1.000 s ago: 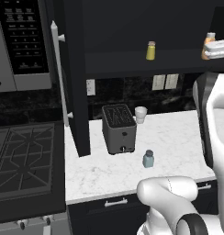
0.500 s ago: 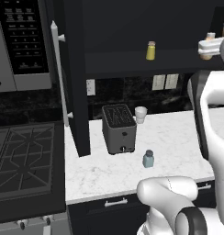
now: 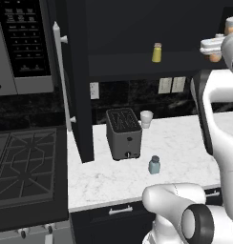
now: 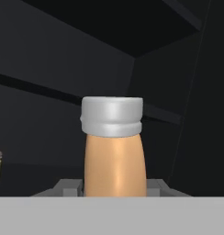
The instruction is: Put the shaker and condiment bottle from the counter next to their counterparts in the cabinet.
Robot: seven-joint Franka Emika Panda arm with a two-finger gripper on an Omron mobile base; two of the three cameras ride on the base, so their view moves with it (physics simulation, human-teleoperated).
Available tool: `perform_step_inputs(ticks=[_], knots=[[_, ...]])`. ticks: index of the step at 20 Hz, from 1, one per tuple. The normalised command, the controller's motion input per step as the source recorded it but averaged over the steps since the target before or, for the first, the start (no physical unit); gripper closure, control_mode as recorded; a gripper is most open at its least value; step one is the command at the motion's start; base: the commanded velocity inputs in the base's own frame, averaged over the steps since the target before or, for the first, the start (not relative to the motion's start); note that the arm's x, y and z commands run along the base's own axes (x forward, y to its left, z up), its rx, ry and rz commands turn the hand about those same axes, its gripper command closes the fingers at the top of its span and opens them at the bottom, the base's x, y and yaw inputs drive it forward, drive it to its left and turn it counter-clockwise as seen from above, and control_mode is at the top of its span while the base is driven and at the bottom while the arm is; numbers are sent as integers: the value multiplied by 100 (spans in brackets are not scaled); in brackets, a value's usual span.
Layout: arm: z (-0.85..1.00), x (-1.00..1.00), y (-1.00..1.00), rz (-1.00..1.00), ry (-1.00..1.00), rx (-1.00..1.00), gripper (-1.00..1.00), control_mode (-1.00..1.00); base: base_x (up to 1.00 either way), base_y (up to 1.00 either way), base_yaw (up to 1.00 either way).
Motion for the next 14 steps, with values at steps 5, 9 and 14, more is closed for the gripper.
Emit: perform_step_inputs(ticks=[5,9,14], knots=[[-7,10,-15,5,0,10,100,-100,0,0,0],[-3,17,0,0,0,0,100,-100,0,0,0],[-11,16,0,1,0,1,100,-100,0,0,0]])
